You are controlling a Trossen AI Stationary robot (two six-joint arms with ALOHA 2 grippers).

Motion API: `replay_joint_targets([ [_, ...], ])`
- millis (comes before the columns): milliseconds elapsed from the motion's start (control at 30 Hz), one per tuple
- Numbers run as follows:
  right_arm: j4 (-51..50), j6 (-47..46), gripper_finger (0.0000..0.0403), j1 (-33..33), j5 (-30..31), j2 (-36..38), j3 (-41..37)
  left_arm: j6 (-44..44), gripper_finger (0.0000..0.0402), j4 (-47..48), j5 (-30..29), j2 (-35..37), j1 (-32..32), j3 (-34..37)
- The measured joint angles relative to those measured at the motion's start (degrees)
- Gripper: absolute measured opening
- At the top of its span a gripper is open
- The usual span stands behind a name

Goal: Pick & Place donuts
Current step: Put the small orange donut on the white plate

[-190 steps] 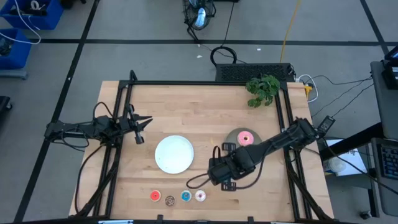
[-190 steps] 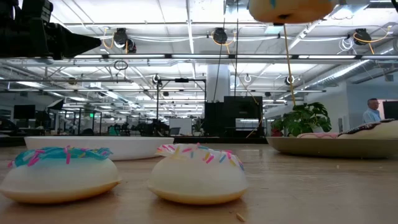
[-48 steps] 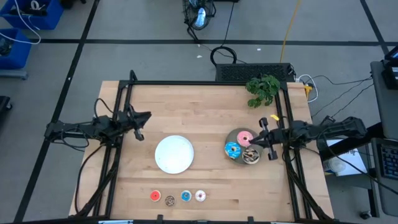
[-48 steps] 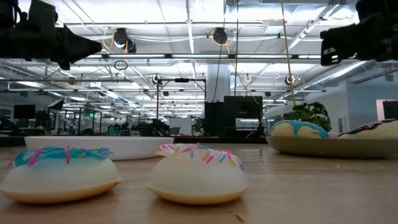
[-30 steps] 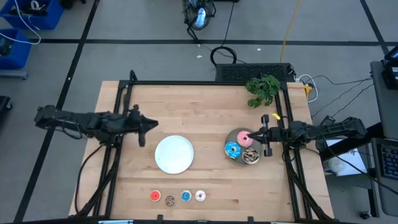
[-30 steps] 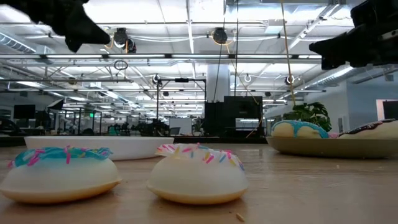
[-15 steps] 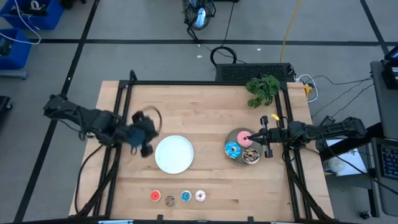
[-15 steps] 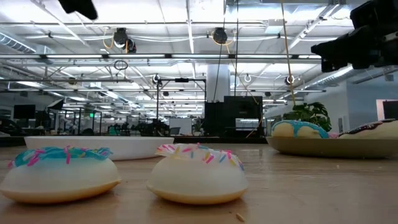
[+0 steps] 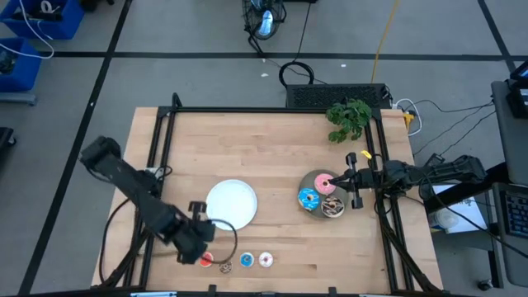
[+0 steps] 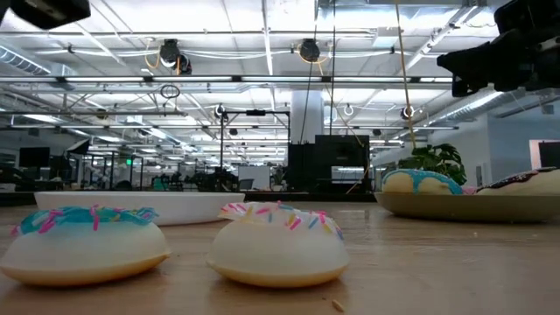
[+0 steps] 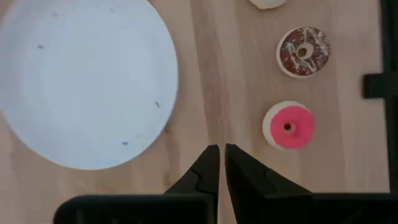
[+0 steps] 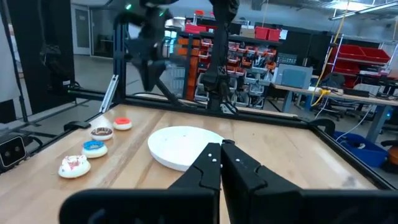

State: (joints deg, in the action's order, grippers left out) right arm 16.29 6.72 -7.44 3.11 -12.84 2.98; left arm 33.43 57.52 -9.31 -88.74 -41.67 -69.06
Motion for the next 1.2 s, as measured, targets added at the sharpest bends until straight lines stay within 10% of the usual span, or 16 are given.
replay_joint_targets([
  [200,0.15,0.0,0.0,0.0,0.02,0.0,0.0,2.81,0.0058,-4.28,1.96,-6.91,-1.81,0.0],
  [700,-1.52,-1.69,0.0,-0.07,-0.22,-0.02,-0.04,12.61,0.0289,-10.94,6.03,-9.56,-5.25,0.02],
  [1200,-0.7,-1.54,0.0,-0.09,-0.22,-0.04,-0.04,11.36,0.0311,-11.34,8.7,-14.84,-6.34,0.04],
])
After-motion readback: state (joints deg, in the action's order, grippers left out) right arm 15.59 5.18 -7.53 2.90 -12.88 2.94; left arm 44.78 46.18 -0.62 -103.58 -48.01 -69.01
